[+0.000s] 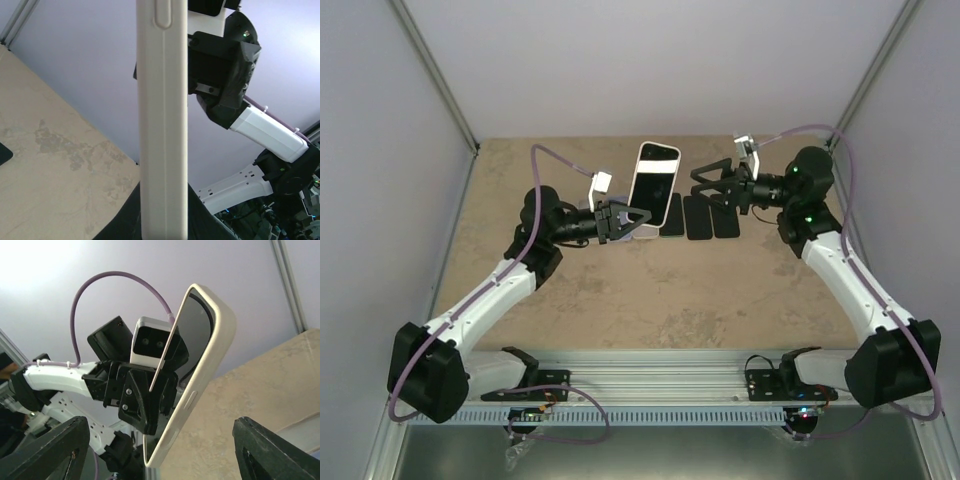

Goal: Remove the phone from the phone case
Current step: Pick up the phone at the center of the board, then remove the phone case from the phone.

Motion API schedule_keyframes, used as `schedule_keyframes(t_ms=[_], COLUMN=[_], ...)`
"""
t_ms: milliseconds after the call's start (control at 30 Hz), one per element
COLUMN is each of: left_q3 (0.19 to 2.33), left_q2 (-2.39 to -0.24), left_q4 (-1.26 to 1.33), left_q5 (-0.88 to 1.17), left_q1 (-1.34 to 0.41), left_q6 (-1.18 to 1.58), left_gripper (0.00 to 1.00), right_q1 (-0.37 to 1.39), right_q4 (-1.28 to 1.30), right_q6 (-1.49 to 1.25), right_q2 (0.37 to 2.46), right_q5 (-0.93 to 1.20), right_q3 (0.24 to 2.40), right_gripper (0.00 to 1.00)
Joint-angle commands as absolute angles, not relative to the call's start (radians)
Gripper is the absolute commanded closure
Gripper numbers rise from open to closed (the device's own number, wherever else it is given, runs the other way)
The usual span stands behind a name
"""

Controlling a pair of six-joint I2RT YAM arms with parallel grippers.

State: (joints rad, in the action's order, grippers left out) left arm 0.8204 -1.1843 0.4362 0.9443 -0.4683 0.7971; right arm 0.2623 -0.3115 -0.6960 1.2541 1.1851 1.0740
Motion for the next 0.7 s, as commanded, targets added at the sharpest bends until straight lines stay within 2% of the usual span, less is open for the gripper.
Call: schedule_keyframes(t_ms=[0, 233, 600, 667], left_q3=[0.802, 0.767, 0.756, 0.753], left_q2=[-1.169, -1.167, -1.17, -1.168], left_q4=[0.605, 0.621, 0.642, 0.644], left_q5=[0.94, 0.928, 0.928, 0.93], left_q1=[-0.463, -0.462, -0.463, -0.463], left_q6=[0.829, 0.826, 0.839, 0.84], left_gripper=[1.0, 1.0, 1.0, 1.0], right_q1=[0.292, 0.331, 0.395, 0.399], right_q4=[-0.429, -0.624, -0.638, -0.631], right_q6=[-0.814, -1.049, -1.064, -1.056], right_q2=[1.306, 1.372, 1.423, 1.43], right_q5=[1.159, 1.137, 1.124, 1.124], right_q3=[1.094, 1.059, 1.084, 1.092], right_gripper=[0.21, 0.29, 0.4, 0.44])
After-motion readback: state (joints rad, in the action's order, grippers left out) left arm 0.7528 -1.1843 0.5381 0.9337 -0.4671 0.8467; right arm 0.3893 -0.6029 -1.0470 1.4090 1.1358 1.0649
